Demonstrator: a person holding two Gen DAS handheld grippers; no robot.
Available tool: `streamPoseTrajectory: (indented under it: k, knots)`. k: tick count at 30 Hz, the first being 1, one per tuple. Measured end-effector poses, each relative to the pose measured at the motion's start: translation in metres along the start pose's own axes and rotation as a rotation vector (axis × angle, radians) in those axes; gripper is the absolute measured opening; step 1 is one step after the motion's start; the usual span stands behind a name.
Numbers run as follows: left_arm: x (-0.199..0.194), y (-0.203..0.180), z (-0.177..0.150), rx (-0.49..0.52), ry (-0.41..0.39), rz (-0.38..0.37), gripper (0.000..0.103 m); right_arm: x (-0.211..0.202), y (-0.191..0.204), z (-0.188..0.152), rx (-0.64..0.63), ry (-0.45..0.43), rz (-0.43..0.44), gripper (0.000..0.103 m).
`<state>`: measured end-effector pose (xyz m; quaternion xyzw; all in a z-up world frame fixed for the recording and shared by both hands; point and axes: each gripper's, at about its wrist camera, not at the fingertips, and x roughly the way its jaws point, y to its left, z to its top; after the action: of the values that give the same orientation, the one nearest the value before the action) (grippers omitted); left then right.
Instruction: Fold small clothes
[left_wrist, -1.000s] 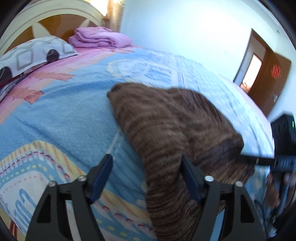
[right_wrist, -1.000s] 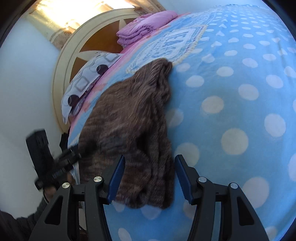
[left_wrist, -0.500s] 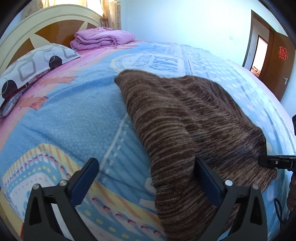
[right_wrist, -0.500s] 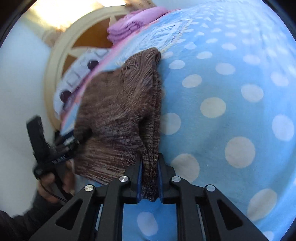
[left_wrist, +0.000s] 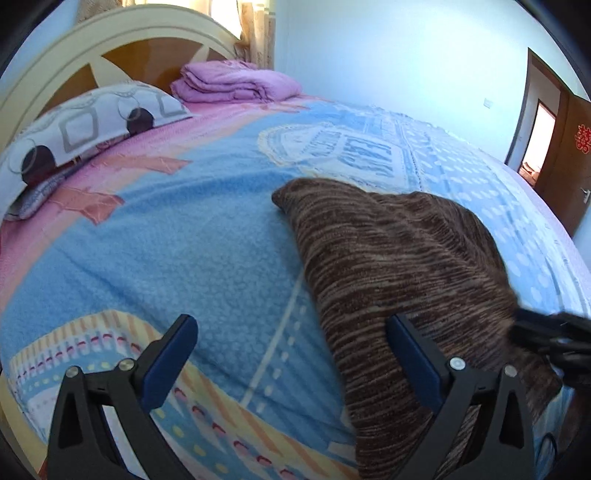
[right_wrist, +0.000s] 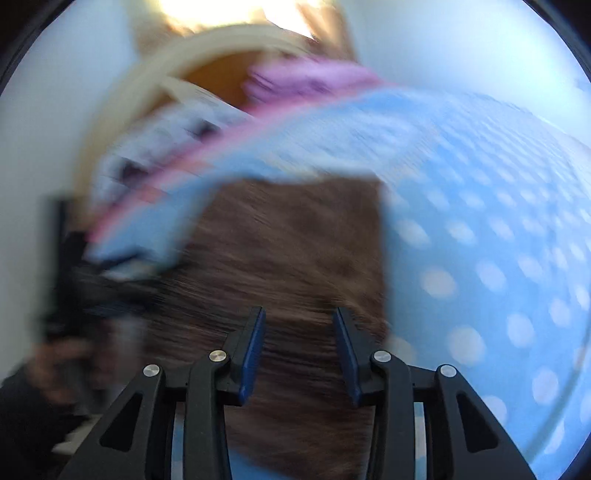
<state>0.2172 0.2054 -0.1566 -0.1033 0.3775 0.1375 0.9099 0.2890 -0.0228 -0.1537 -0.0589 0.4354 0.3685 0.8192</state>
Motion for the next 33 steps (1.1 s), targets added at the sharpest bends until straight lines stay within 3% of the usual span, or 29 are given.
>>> streamPoseTrajectory:
  k: [5, 8, 10, 13, 17, 25, 33]
  knots:
    - [0.007, 0.002, -0.005, -0.054, -0.004, -0.037, 0.103, -0.006, -0.007, -0.008, 0.038, -0.030, 0.021, 0.038]
    - [-0.008, 0.001, -0.007, -0.047, -0.020, -0.011, 0.103, -0.022, 0.001, -0.013, 0.057, -0.046, 0.003, 0.040]
    - [-0.028, 0.004, -0.009, -0.074, -0.038, -0.030, 0.103, -0.040, 0.012, -0.019, 0.045, -0.080, -0.009, 0.047]
    - [-0.057, -0.005, -0.013, -0.030, -0.070, -0.049, 0.103, -0.072, 0.038, -0.028, -0.005, -0.165, -0.052, 0.050]
    - [-0.099, -0.021, -0.017, 0.046, -0.152, -0.072, 0.103, -0.107, 0.061, -0.036, -0.059, -0.255, -0.133, 0.062]
    - [-0.136, -0.030, -0.009, 0.068, -0.228, -0.103, 0.103, -0.151, 0.075, -0.040, -0.056, -0.341, -0.183, 0.063]
    - [-0.142, -0.031, -0.008, 0.069, -0.244, -0.101, 0.103, -0.159, 0.076, -0.042, -0.037, -0.363, -0.184, 0.063]
